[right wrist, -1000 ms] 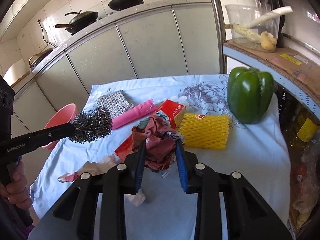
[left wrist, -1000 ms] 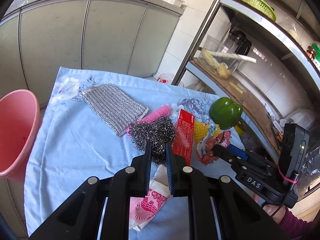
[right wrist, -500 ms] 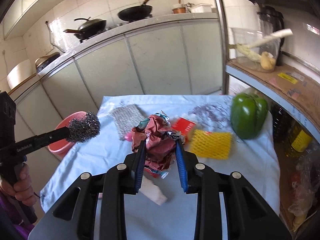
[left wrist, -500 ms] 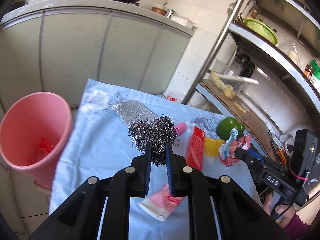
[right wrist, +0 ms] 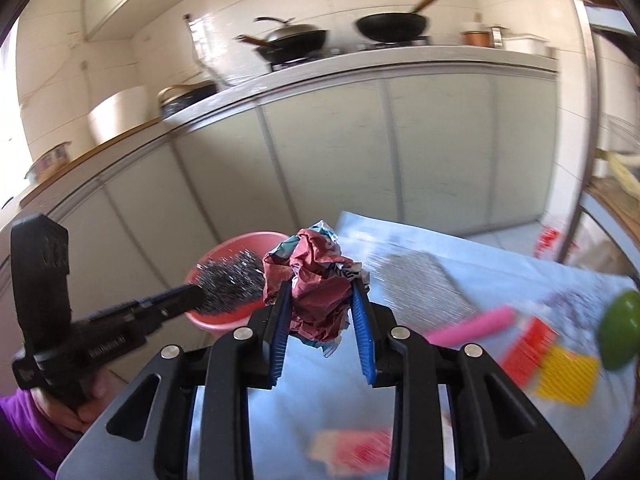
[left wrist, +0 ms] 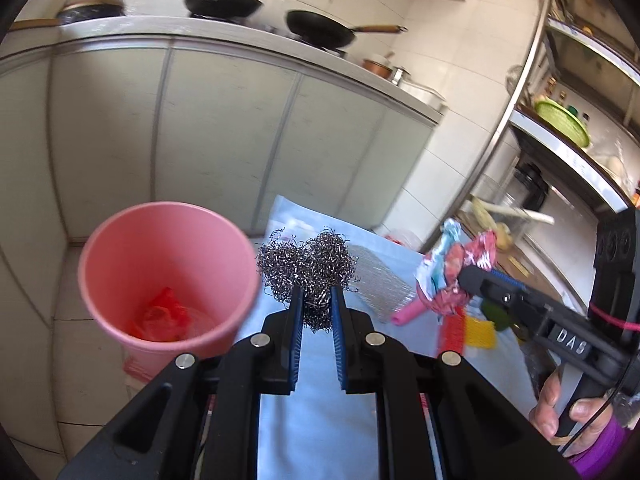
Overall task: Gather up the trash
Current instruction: 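Carry the steel wool and dark red wrapper over the pink bucket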
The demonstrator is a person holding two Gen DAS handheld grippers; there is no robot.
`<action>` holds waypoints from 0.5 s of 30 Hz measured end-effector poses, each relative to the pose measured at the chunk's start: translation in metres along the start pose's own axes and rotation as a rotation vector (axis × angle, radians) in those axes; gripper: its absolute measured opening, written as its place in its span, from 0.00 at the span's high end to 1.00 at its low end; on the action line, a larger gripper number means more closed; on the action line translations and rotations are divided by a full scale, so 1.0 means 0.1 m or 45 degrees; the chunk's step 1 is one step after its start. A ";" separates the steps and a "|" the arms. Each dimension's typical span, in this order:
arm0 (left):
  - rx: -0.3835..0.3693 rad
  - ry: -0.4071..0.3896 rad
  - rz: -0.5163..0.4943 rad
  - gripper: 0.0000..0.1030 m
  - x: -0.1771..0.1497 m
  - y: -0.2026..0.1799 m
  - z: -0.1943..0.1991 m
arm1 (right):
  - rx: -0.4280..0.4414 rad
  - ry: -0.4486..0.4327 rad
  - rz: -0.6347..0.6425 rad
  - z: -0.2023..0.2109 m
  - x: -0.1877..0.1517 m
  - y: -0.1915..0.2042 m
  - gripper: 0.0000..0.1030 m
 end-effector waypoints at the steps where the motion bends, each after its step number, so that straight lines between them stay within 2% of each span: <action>1: 0.025 -0.012 0.010 0.88 0.01 0.09 0.04 | 0.016 0.003 0.015 -0.06 0.04 0.08 0.71; 7: 0.112 -0.038 0.067 0.88 0.01 0.53 0.13 | 0.098 0.052 0.108 -0.45 0.19 0.51 0.71; 15: 0.188 -0.023 0.156 0.87 -0.01 0.95 0.10 | 0.164 0.161 0.111 -0.98 0.20 0.73 0.71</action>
Point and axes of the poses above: each gripper's, at about its wrist camera, not at the fingertips, and z roughly against the way its jaws point, y to its left, x to its top, the point moved 3 cm from there along -z, roughly the way its jaws point, and after that the axes turned 1 degree about y, right-handed, at the moved point
